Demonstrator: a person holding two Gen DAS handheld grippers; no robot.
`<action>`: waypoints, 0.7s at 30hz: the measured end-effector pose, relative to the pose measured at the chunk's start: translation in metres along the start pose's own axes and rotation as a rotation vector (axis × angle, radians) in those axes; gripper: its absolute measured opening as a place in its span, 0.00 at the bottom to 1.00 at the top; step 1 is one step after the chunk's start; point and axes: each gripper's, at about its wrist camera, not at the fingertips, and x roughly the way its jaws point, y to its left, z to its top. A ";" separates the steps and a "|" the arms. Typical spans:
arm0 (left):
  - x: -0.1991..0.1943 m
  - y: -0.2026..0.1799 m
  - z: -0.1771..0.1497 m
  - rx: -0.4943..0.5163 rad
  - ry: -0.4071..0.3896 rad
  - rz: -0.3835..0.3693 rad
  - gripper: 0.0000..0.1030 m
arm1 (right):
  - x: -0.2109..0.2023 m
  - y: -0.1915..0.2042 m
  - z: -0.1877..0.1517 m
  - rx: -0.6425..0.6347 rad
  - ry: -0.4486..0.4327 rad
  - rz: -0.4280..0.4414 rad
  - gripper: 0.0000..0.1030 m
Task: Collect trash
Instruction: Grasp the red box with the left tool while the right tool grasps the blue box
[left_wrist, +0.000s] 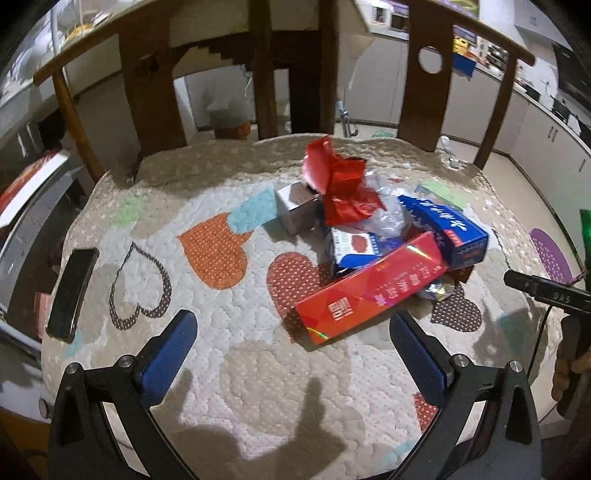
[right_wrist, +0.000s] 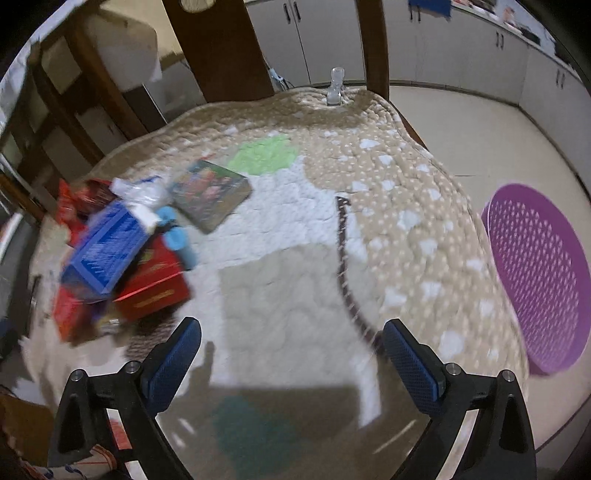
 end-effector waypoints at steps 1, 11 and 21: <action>-0.003 -0.003 -0.001 0.013 -0.009 -0.001 1.00 | -0.007 0.003 -0.003 0.012 -0.016 0.013 0.98; -0.018 -0.002 0.011 0.025 -0.060 -0.030 1.00 | -0.089 0.055 -0.029 0.121 -0.238 -0.023 0.98; -0.028 0.014 0.053 -0.003 -0.119 -0.014 1.00 | -0.144 0.103 -0.061 0.011 -0.430 -0.188 0.98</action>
